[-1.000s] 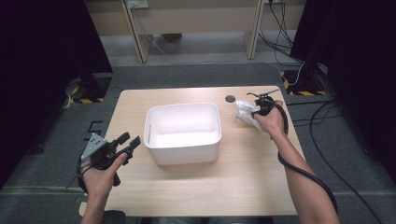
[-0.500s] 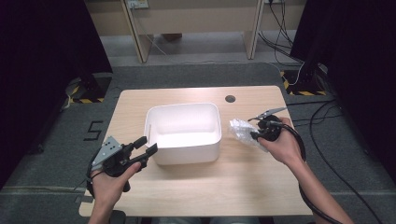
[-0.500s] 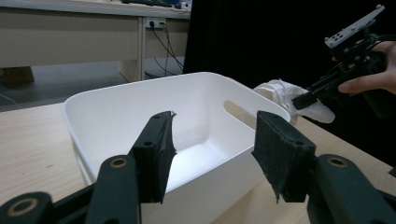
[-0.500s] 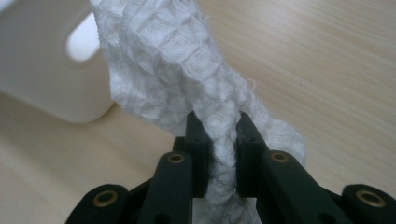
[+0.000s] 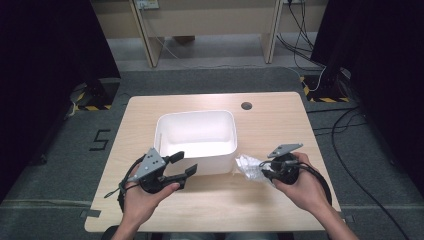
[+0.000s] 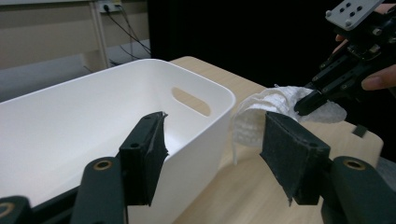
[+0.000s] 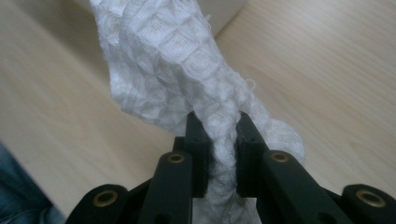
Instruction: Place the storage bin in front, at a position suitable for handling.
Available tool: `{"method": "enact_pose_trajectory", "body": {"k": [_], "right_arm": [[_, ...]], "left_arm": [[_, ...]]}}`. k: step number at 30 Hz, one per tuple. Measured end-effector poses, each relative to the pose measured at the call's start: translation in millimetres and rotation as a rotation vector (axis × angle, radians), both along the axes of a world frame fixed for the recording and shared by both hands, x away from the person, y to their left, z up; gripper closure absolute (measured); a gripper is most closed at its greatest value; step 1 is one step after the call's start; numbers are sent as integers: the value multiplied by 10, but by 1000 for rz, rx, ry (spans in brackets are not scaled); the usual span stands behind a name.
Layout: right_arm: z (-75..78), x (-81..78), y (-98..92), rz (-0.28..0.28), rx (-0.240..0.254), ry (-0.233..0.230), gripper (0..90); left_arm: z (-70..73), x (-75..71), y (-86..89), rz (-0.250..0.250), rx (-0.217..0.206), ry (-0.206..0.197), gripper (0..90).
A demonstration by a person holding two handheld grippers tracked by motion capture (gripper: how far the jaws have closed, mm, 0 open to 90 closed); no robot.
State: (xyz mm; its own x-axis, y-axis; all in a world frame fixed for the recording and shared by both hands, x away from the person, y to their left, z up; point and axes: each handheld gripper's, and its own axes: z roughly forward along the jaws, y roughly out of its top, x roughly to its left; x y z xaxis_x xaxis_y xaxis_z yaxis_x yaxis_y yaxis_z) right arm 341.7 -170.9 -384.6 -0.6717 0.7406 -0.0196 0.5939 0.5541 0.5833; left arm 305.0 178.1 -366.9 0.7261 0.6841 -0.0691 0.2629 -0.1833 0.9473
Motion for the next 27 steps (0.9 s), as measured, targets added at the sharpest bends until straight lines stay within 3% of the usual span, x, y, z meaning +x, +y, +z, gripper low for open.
{"method": "enact_pose_trajectory", "body": {"k": [4, 10, 21, 24, 27], "right_arm": [[12, -146, 146, 58, -13, -13, 798], [5, -239, 414, 140, -22, -13, 797], [-25, -337, 754, 229, -18, -7, 796], [-6, -330, 795, 243, -11, -8, 796], [16, -324, 823, 249, -8, -4, 796]], "left_arm": [[26, 40, -157, -52, 39, 18, 358], [27, 71, -359, -135, 81, 50, 346], [-220, 110, -534, -293, 207, 136, 307], [-267, 132, -551, -320, 259, 133, 297], [-304, 147, -559, -344, 283, 144, 288]]}}
